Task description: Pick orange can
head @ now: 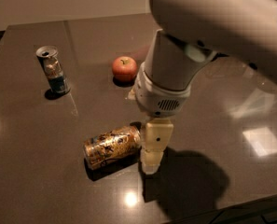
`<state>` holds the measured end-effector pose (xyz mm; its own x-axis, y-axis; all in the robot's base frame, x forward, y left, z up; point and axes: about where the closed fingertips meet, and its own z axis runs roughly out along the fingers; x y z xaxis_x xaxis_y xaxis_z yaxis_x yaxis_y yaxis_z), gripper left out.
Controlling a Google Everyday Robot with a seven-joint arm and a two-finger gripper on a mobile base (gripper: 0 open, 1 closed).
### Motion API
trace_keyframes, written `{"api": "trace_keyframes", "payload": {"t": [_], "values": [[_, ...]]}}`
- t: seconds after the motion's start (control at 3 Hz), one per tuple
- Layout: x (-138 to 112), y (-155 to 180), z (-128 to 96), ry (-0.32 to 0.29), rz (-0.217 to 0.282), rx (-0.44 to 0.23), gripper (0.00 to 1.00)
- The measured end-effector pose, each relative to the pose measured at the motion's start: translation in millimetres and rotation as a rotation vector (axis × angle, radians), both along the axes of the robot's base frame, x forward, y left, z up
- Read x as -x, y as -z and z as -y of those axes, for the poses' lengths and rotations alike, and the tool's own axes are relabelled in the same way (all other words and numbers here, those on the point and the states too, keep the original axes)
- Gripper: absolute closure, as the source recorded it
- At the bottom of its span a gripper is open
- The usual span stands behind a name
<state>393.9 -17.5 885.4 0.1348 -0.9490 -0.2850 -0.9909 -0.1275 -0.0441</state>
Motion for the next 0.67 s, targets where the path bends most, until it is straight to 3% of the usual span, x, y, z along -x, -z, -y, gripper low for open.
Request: {"api": "trace_keyframes", "payload": {"t": [0.67], "values": [[6.6,29.1,-30.8,-0.041,-0.045,0.021,0.02]]}}
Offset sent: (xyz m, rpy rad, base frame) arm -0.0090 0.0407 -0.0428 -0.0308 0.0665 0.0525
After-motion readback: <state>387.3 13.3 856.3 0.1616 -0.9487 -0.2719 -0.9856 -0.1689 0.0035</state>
